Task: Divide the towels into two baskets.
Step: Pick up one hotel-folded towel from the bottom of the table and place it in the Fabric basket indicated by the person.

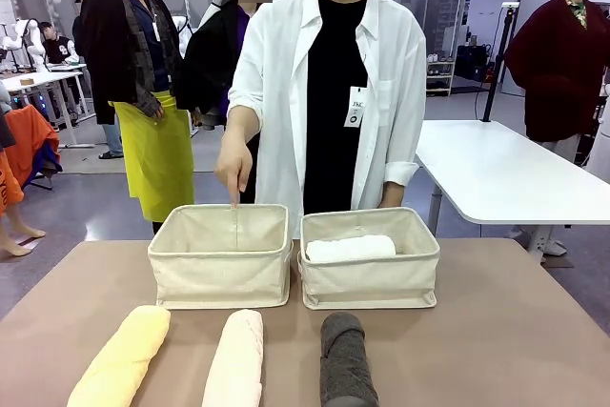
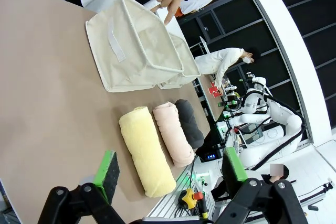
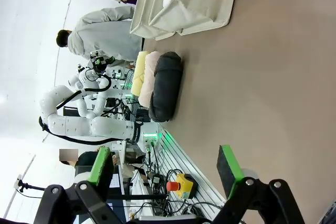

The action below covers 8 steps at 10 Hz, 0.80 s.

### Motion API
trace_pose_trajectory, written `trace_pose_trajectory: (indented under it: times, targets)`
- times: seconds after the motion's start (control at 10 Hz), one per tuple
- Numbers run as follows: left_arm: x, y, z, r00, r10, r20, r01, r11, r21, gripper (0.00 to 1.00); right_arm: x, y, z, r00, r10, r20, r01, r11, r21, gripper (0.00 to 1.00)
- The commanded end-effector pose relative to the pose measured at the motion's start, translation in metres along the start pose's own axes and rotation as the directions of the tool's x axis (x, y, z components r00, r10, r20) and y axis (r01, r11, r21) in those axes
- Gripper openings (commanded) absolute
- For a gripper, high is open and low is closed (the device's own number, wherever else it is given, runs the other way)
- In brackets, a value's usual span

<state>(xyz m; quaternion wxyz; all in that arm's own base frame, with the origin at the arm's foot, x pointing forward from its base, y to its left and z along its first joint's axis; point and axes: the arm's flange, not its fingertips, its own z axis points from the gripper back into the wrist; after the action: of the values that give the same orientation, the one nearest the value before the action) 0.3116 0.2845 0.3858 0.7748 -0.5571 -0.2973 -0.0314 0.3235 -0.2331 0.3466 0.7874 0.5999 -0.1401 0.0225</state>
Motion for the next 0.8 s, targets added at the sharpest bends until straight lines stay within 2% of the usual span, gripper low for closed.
trace_pose_trajectory:
  times: [0.0, 0.3, 0.4, 0.7]
  targets:
    - [-0.002, -0.001, 0.004, 1.000, -0.003, -0.003, 0.003, 1.000, 0.001, 1.00, -0.003, 0.003, 0.002, 1.000, 0.023, -0.001, -0.023, 1.000, 0.005, 1.00]
    - [0.000, 0.000, 0.000, 1.000, 0.000, 0.000, 0.000, 1.000, 0.000, 1.00, -0.003, 0.003, 0.002, 1.000, 0.023, -0.001, -0.023, 1.000, 0.005, 1.00]
    - [0.009, -0.027, -0.015, 0.991, -0.078, -0.106, 0.082, 0.996, 0.037, 1.00, -0.003, 0.003, 0.002, 1.000, 0.023, -0.001, -0.023, 1.000, 0.005, 1.00]
    - [0.010, -0.080, -0.075, 0.937, -0.108, -0.331, 0.180, 0.964, 0.196, 1.00, -0.003, 0.003, 0.002, 1.000, 0.023, -0.001, -0.023, 1.000, 0.005, 1.00]
